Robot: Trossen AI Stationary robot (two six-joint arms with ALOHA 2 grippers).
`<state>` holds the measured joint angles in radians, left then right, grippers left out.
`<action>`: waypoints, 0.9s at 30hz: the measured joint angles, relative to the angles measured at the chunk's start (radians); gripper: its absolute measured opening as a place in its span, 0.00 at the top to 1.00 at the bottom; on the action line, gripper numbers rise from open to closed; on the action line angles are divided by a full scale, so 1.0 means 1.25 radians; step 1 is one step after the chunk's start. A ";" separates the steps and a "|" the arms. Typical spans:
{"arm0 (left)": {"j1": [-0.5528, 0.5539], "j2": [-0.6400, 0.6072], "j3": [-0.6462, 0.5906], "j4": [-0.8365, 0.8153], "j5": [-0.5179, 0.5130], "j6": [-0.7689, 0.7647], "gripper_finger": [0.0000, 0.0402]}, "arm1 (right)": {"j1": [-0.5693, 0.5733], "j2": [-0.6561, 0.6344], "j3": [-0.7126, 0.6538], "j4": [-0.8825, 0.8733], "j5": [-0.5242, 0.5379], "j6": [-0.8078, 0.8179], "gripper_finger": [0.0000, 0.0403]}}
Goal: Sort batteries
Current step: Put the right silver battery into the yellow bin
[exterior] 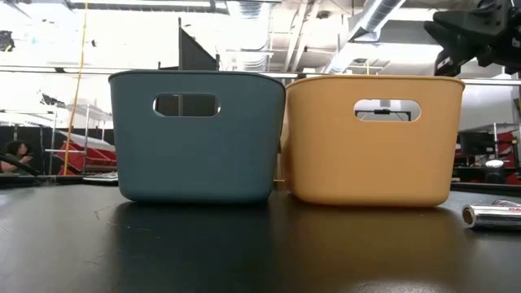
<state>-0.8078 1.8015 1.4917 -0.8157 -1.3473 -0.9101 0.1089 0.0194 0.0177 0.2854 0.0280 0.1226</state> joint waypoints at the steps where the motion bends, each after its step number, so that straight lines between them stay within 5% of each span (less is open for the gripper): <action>1: 0.000 0.000 -0.018 0.033 -0.001 0.024 0.51 | 0.000 0.000 0.000 -0.001 0.000 0.000 0.79; 9: 0.040 0.000 -0.099 0.127 0.011 0.048 0.51 | -0.001 0.000 0.000 -0.003 0.000 0.000 0.79; 27: 0.066 0.001 -0.108 0.216 0.072 0.135 0.51 | 0.008 0.011 0.000 -0.047 -0.001 0.022 0.79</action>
<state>-0.7250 1.8023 1.3567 -0.5452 -1.2579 -0.7414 0.1195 0.0325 0.0177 0.2272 0.0263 0.1497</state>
